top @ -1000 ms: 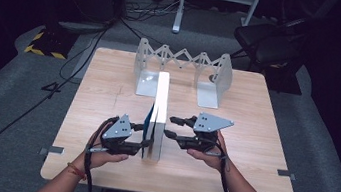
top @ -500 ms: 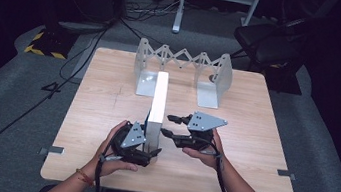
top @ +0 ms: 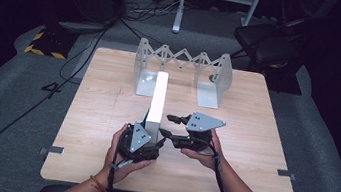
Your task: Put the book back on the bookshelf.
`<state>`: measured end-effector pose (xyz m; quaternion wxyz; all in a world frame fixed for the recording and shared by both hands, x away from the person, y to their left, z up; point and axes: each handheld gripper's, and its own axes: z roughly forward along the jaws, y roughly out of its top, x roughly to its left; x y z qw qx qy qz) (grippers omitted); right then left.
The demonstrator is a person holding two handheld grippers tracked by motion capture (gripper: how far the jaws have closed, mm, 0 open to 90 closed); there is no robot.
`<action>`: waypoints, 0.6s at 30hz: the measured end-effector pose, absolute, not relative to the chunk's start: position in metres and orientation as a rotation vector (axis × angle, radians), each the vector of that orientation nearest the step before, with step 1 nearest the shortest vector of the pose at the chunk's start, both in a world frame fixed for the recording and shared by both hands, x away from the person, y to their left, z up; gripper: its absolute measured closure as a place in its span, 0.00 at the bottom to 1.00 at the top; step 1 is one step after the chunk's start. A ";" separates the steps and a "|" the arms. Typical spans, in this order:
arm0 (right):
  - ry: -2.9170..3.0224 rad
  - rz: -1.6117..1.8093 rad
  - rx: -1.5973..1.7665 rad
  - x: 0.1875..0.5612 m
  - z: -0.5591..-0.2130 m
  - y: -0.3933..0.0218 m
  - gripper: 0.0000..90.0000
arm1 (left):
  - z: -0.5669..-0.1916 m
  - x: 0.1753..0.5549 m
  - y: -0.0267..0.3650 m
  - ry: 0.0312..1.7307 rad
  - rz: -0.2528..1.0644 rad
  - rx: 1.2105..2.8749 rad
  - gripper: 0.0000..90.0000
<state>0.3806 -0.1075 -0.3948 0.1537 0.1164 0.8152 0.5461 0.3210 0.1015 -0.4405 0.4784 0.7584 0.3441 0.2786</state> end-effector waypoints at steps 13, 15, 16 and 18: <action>2.306 1.479 0.426 0.397 -0.386 -0.127 0.45 | -0.440 0.322 0.124 0.739 0.577 1.882 0.65; 2.290 1.462 0.468 0.404 -0.384 -0.138 0.44 | -0.441 0.322 0.125 0.711 0.563 1.879 0.65; 2.283 1.471 0.495 0.408 -0.384 -0.143 0.43 | -0.441 0.323 0.125 0.693 0.553 1.882 0.65; 2.271 1.467 0.525 0.414 -0.383 -0.153 0.42 | -0.442 0.324 0.126 0.656 0.540 1.886 0.65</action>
